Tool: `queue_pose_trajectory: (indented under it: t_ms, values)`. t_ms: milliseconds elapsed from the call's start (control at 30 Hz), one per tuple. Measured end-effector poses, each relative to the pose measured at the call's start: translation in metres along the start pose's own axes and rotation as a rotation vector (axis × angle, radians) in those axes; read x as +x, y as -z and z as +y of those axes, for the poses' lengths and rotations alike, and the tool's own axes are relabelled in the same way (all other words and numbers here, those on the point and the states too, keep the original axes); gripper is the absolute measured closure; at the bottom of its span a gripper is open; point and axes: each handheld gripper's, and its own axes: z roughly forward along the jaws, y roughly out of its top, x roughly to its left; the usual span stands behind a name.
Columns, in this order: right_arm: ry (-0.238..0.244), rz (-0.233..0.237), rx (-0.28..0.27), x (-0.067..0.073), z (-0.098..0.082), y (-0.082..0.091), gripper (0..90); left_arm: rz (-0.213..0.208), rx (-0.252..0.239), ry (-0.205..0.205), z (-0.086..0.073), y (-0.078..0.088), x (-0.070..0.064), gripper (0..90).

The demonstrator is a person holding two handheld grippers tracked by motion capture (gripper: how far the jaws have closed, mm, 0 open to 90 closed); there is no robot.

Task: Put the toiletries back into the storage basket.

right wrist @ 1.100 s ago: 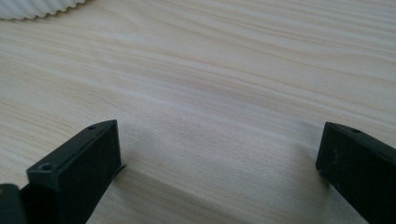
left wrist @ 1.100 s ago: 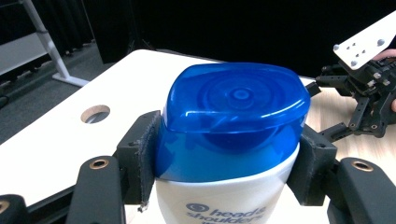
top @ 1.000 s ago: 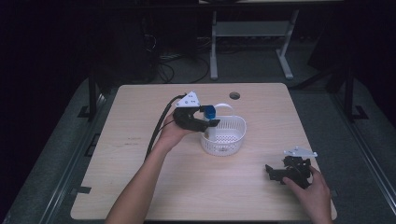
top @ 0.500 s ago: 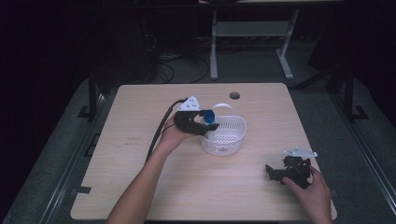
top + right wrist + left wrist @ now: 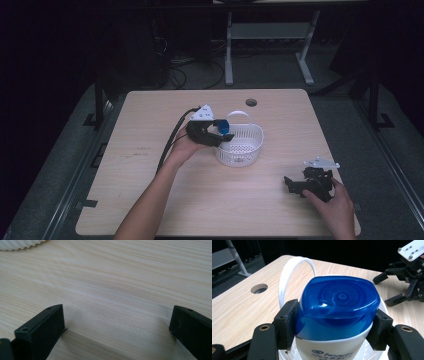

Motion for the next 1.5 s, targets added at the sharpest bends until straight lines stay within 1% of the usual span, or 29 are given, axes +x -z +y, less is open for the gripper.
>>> queue_pose_trajectory:
  t_ms: [67, 100, 133, 200, 233, 300, 400, 567, 633, 900, 1033, 1100, 1133, 1167, 1300, 1367, 1500]
  values:
    - [0.000, 0.000, 0.000, 0.000, 0.000, 0.000, 0.0, 0.008, -0.023, 0.008, 0.000, 0.001, -0.001, 33.8]
    - [0.000, 0.000, 0.000, 0.000, 0.000, 0.000, 0.0, 0.003, -0.028, 0.010, 0.000, 0.002, -0.001, 32.9]
    - [0.000, 0.000, 0.000, 0.000, 0.000, 0.000, 0.0, 0.001, -0.025, 0.008, 0.000, 0.002, -0.001, 32.5]
    - [0.000, 0.000, 0.000, 0.000, 0.000, 0.000, 0.0, -0.005, -0.017, 0.005, 0.000, 0.001, -0.002, 28.7]
    - [0.000, 0.000, 0.000, 0.000, 0.000, 0.000, 0.0, -0.013, -0.020, 0.007, 0.000, 0.002, -0.003, 27.9]
    - [0.000, 0.000, 0.000, 0.000, 0.000, 0.000, 0.0, -0.015, -0.030, 0.013, 0.000, 0.004, -0.002, 25.4]
    - [0.000, 0.000, 0.000, 0.000, 0.000, 0.000, 0.0, -0.023, -0.044, 0.027, 0.001, 0.007, -0.002, 19.4]
    - [0.000, 0.000, 0.000, 0.000, 0.000, 0.000, 0.0, -0.025, -0.039, 0.025, 0.001, 0.012, -0.002, 14.2]
    - [0.000, 0.000, 0.000, 0.000, 0.000, 0.000, 0.0, -0.021, -0.031, 0.021, 0.001, 0.015, -0.002, 13.8]
    - [0.000, 0.000, 0.000, 0.000, 0.000, 0.000, 0.0, -0.009, -0.028, 0.005, 0.003, 0.027, -0.005, 13.4]
    - [0.000, 0.000, 0.000, 0.000, 0.000, 0.000, 0.0, 0.005, -0.010, -0.001, 0.003, 0.033, -0.008, 13.5]
    - [0.000, 0.000, 0.000, 0.000, 0.000, 0.000, 0.0, 0.006, -0.009, -0.004, 0.004, 0.034, -0.009, 13.4]
    - [0.000, 0.000, 0.000, 0.000, 0.000, 0.000, 0.0, 0.014, -0.004, -0.013, 0.004, 0.038, -0.011, 13.5]
    - [0.000, 0.000, 0.000, 0.000, 0.000, 0.000, 0.0, 0.015, -0.005, -0.007, 0.003, 0.040, -0.012, 13.4]
    - [0.000, 0.000, 0.000, 0.000, 0.000, 0.000, 0.0, 0.031, 0.010, -0.008, 0.001, 0.048, -0.013, 13.5]
    - [0.000, -0.001, 0.000, 0.000, 0.000, 0.000, 0.0, 0.048, 0.024, -0.010, -0.003, 0.053, -0.016, 13.5]
    - [0.001, 0.001, 0.000, 0.000, 0.000, 0.000, 0.0, 0.062, 0.043, -0.011, -0.009, 0.062, -0.020, 13.5]
